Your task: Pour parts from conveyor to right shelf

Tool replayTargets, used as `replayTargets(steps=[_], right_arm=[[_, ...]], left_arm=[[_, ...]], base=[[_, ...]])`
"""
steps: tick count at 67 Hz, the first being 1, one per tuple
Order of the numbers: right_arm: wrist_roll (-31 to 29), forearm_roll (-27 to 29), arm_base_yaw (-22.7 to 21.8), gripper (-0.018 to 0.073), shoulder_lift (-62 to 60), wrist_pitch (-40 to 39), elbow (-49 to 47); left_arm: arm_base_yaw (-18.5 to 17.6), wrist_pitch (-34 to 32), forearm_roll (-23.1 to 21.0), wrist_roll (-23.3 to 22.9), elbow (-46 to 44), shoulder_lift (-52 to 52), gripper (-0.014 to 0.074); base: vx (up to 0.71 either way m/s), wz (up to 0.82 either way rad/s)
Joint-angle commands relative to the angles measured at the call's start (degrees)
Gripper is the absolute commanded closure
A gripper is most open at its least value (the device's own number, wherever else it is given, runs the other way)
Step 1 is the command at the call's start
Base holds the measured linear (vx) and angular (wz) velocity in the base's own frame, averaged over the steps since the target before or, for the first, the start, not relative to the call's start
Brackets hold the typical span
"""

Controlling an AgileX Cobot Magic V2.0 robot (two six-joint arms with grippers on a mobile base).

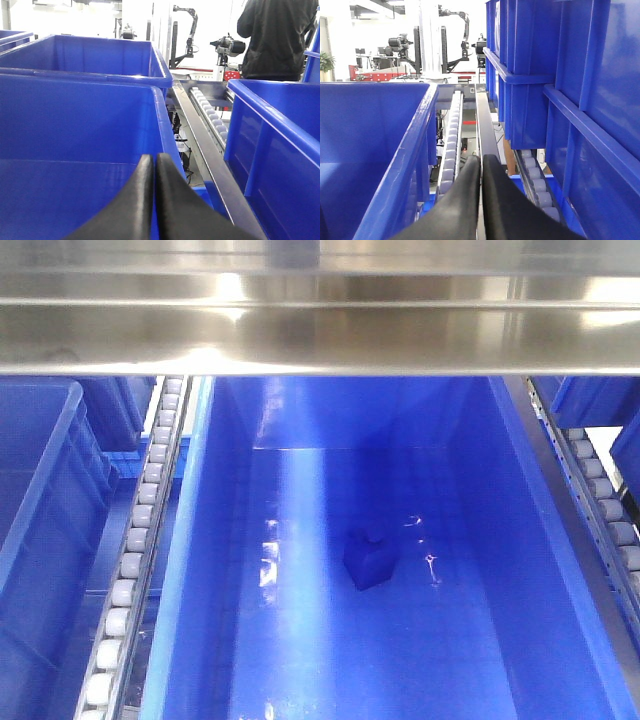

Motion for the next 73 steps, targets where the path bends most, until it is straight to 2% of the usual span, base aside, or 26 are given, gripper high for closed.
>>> replayTargets(steps=[1,73], right_arm=[[-0.19,-0.4,-0.4,0.0568,-0.51,-4.24,1.12],[-0.19,-0.4,-0.4,0.0568,-0.51,-4.24,1.12]], left_arm=[[-0.02,-4.52,-0.55,-0.39,1.54,-0.6,0.0603],[-0.02,-4.52,-0.55,-0.39,1.54,-0.6,0.0603]], base=[[0.0,0.0],[0.0,0.0]])
